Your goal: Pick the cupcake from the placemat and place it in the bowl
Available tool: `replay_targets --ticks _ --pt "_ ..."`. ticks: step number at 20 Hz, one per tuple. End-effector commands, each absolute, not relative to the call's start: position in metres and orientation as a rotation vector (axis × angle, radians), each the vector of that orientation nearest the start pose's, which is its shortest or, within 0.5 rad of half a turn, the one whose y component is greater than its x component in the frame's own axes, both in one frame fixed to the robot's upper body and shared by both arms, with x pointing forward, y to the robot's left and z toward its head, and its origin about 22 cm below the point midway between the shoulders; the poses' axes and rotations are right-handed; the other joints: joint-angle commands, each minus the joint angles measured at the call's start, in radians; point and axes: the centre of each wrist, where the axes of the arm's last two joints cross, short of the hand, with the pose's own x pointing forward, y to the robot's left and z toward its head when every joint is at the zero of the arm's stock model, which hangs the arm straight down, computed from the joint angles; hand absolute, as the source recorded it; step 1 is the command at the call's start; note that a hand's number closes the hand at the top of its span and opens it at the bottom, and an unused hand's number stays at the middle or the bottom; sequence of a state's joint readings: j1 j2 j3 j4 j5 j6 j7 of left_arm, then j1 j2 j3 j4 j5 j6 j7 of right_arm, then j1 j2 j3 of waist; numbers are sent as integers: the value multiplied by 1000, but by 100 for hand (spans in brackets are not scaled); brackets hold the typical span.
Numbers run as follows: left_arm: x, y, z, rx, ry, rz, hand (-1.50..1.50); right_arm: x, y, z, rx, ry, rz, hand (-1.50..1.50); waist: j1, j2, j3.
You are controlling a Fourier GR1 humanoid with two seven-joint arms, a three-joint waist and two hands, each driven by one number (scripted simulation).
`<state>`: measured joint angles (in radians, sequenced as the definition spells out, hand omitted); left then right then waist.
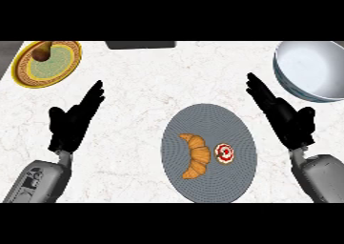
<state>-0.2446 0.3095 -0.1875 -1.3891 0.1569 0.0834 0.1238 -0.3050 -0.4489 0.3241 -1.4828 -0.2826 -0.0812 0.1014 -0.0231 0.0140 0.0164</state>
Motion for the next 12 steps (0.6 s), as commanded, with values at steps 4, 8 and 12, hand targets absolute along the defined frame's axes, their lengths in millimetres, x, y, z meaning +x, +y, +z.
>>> replay_targets --ticks 4,8,12 --pt "297 262 54 -4 -1646 -76 0 305 -219 40 125 -1511 230 -150 41 -13 -16" --pt "295 273 54 -54 -1671 12 0 302 -295 41 -561 -1389 469 -150 48 -20 -31" --pt "280 300 50 -107 -1695 56 0 294 -241 -7 -443 -1455 264 -150 33 -13 -17"
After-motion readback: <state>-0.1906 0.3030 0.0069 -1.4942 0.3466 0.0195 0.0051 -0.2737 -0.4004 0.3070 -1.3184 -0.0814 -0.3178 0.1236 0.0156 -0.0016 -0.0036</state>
